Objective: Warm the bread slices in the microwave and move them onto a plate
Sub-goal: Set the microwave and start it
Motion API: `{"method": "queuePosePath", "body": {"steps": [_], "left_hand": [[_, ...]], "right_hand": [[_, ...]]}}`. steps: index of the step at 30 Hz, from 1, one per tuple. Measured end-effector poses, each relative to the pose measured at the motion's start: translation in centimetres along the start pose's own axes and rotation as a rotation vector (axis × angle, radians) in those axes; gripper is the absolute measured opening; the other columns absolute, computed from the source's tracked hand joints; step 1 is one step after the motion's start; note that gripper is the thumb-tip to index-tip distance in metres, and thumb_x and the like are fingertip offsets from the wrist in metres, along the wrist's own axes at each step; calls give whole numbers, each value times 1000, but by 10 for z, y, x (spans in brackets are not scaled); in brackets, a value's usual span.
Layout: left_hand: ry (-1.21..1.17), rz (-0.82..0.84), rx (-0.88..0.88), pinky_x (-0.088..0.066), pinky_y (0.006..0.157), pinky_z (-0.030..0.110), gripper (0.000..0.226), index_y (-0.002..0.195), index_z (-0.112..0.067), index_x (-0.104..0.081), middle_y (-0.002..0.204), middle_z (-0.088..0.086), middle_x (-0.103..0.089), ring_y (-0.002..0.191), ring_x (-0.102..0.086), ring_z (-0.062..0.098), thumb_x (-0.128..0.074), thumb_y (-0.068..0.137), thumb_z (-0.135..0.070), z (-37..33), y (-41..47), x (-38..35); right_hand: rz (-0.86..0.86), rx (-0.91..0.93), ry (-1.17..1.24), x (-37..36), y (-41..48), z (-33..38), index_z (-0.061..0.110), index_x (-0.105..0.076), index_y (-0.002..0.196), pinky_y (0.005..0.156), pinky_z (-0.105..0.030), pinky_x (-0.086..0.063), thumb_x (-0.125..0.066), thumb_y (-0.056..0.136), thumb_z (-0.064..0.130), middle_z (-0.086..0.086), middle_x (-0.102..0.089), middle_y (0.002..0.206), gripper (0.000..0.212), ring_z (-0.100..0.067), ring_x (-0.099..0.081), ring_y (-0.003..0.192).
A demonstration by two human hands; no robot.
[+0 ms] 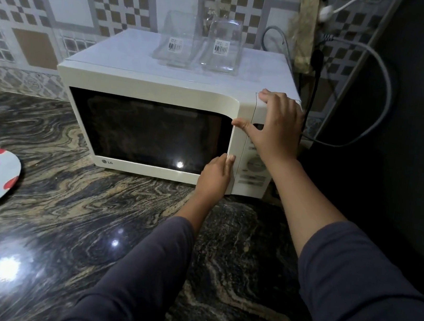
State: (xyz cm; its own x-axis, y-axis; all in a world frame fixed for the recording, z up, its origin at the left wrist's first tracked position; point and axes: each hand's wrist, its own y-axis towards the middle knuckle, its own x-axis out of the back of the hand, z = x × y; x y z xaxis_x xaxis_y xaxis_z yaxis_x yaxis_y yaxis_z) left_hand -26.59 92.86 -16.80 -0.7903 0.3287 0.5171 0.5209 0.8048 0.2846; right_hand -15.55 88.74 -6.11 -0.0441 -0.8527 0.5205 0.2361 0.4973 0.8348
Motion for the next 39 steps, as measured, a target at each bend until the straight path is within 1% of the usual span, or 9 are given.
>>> {"method": "queuePosePath", "body": {"steps": [5,9,14,17,19,22,24,31,39], "left_hand": [[-51,-26,16,-28,59,30,35,69,-22,-37,69,0,-44,64,-39,15,-31,101,-36,1,-4,-2],[-69,-31,24,-30,61,30,35,70,-22,-40,70,2,-47,67,-43,17,-31,100,-37,4,-4,-3],[-77,-50,24,-32,63,31,34,72,-17,-41,74,10,-53,72,-48,23,-33,100,-33,6,-4,-6],[-69,-71,20,-34,63,33,34,73,-14,-43,76,15,-56,74,-52,29,-34,100,-32,8,-4,-8],[-74,-82,19,-34,62,33,34,71,-15,-43,74,14,-54,71,-49,27,-35,100,-32,9,-3,-8],[-65,-102,3,-32,61,31,34,69,-17,-40,68,6,-48,65,-43,19,-36,100,-30,9,-3,-9],[-63,-114,-13,-31,59,30,34,69,-16,-41,67,7,-48,64,-42,18,-36,100,-30,9,-3,-9],[-11,-170,-40,-26,59,25,33,72,-16,-43,69,3,-47,65,-43,17,-34,100,-33,11,-6,-14],[32,-211,-17,-24,59,25,33,72,-17,-39,71,0,-44,66,-41,15,-34,100,-34,9,-8,-17]], "right_hand": [[79,77,-55,3,-4,-5,8,-57,120,101,-36,-32,-56,73,67,-7,-59,126,75,-27,-55,116],[178,118,-107,13,-12,-18,13,-42,138,114,-45,-20,-70,73,50,-8,-44,143,80,-30,-35,137],[109,-239,151,17,-37,-34,8,-13,149,118,-37,-12,-77,72,36,-14,-14,156,104,-27,-12,144],[192,-526,443,4,-58,-49,13,-2,150,117,-46,-21,-80,69,36,-11,-9,157,115,-25,-15,145],[258,-618,502,-6,-71,-54,18,-9,150,114,-45,-29,-80,67,38,-7,-21,155,111,-22,-25,142],[334,-622,536,-15,-86,-52,13,-31,142,98,-17,-35,-82,69,23,-1,-45,137,89,-13,-43,125],[322,-646,565,-19,-93,-48,10,-39,137,85,-8,-32,-81,69,15,-2,-49,128,80,-10,-46,117],[332,-628,504,-31,-104,-54,6,-35,138,97,-19,-34,-82,65,7,-12,-45,137,87,-23,-42,127],[339,-606,519,-34,-106,-60,10,-34,139,101,-22,-36,-85,61,8,-7,-44,137,93,-18,-43,127]]}}
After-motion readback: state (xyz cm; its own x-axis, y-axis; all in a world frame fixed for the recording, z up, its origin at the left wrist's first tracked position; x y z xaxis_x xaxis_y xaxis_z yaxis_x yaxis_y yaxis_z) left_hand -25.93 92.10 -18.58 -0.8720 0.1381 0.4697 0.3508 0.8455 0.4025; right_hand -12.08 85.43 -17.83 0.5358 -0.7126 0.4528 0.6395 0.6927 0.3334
